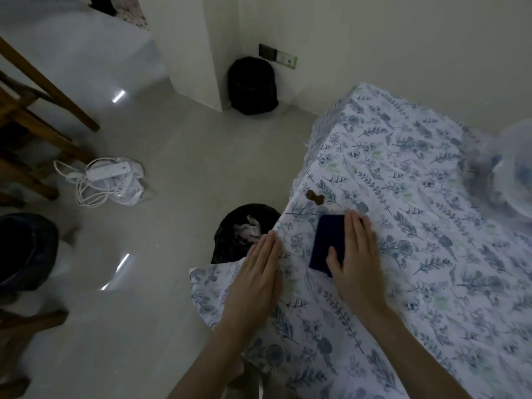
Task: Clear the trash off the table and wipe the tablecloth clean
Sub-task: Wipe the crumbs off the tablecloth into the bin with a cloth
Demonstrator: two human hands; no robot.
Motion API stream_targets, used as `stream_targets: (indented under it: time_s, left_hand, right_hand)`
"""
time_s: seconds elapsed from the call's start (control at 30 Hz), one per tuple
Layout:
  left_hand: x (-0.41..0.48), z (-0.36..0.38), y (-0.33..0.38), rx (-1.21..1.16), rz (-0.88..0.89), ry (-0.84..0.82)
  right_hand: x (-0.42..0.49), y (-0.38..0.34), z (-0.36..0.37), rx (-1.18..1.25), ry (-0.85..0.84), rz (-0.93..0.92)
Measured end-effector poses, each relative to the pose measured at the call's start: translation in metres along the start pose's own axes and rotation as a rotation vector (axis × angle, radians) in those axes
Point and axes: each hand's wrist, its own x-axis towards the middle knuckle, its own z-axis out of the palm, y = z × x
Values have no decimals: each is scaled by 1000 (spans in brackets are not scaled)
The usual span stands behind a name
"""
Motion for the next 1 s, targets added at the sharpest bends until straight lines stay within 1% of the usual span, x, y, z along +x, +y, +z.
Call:
stream_targets:
  time_s: [0.1,0.2,0.4,0.47,0.53,0.6,0.77,0.87,1.0]
  left_hand:
    - [6,2,3,3,-34,5]
    - [5,3,5,1,-30,13]
    - [5,6,4,13,-50,24]
    - [4,6,4,33,-50,29]
    - [4,6,4,47,-40,35]
    - [4,5,4,47,-33,43]
    - [5,4,5,14,-31,57]
    - [5,3,5,-2,-35,56]
    - [5,5,3,-22,-22,39]
  right_hand:
    - [-17,32,-14,22,18,56]
    - [-17,53,-21,62,53,141]
    - [62,45,-17,104,116,247]
    - [85,33,-14,104,99,222]
    - [97,19,-9,59,82,146]
    - [99,4,-3,11,68,52]
    - [86,-31,10,-7,9,-148]
    - [82,-35,13,16,-7,-160]
    - [73,-24,9,125,-61,-136]
